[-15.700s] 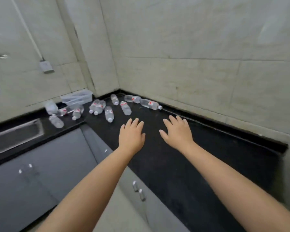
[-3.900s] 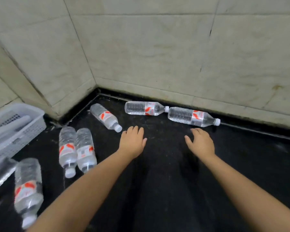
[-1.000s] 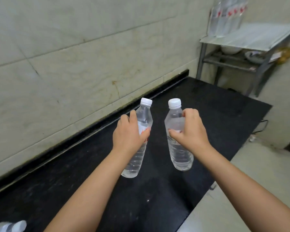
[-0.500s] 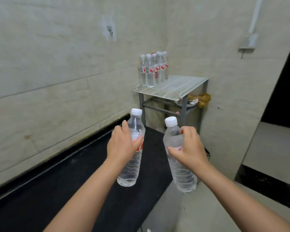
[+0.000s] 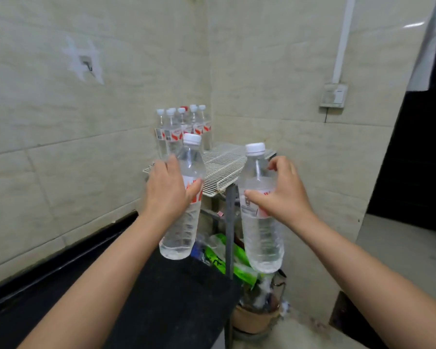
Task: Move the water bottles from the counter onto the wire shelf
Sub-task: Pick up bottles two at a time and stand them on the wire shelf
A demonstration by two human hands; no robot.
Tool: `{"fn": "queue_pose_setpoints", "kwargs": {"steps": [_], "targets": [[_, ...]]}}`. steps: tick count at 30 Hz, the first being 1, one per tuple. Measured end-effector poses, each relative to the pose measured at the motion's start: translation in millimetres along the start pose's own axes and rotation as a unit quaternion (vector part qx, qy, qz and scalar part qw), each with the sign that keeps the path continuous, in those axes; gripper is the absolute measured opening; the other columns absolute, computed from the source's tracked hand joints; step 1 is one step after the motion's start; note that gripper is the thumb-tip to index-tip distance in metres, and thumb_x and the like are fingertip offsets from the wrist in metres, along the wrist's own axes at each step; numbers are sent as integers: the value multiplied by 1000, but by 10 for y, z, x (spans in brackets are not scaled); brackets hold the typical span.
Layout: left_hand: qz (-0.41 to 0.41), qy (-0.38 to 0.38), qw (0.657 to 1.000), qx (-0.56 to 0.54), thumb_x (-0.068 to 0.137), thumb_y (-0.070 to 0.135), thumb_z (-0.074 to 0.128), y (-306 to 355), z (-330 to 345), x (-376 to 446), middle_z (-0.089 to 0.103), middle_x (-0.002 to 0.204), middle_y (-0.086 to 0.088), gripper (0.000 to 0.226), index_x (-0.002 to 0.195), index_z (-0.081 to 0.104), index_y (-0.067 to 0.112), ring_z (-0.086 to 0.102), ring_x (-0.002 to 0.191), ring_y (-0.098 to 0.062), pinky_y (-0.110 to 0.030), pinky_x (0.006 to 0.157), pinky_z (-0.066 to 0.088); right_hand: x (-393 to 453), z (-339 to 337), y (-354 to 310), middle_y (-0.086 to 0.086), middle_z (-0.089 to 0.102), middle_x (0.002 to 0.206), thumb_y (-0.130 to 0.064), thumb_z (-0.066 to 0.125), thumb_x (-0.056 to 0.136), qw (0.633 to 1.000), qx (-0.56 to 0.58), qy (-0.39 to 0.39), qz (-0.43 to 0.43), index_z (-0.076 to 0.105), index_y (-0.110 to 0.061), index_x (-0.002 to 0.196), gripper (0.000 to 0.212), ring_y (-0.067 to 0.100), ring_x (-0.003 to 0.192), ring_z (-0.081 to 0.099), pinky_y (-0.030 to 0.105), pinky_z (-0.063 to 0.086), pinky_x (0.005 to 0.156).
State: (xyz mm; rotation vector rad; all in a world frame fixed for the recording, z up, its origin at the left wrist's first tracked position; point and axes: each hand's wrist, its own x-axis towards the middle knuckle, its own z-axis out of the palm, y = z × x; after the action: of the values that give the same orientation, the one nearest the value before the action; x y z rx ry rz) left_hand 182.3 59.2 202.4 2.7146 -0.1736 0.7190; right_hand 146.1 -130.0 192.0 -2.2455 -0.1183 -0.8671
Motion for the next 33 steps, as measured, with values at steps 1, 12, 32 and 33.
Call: {"fn": "queue_pose_setpoints", "kwargs": {"steps": [1, 12, 32, 33], "targets": [[1, 7, 1000, -3, 89, 41, 53, 71, 82, 188, 43, 125, -25, 71, 138, 27, -3, 42, 115, -37, -40, 94, 35, 208, 3, 75, -1, 38, 97, -16, 76, 66, 1000, 4, 1, -6, 34, -17, 90, 49, 12, 89, 36, 22, 28, 70], [-35, 63, 997, 25, 91, 42, 50, 458, 923, 1864, 42, 128, -22, 73, 142, 20, 0, 42, 113, -34, -37, 94, 36, 2210, 513, 829, 0, 38, 96, -17, 76, 66, 995, 53, 9, -87, 44, -8, 100, 47, 13, 87, 37, 19, 20, 60], [-244, 145, 930, 234, 74, 59, 35, 151, 2230, 3951, 58, 66, -3, 63, 105, 52, 6, 58, 57, -18, -25, 51, 40, 4499, 2685, 1879, 1, 37, 100, -19, 75, 72, 930, 202, -157, -265, 48, 2, 108, 50, 13, 92, 36, 8, 29, 72], [-245, 146, 931, 226, 71, 59, 33, 101, 2280, 3997, 57, 61, 0, 60, 99, 49, 9, 56, 51, -15, -22, 47, 38, 4539, 2766, 1905, 0, 34, 100, -20, 75, 72, 927, 208, -163, -265, 47, 3, 108, 50, 12, 92, 35, 9, 28, 71]]}}
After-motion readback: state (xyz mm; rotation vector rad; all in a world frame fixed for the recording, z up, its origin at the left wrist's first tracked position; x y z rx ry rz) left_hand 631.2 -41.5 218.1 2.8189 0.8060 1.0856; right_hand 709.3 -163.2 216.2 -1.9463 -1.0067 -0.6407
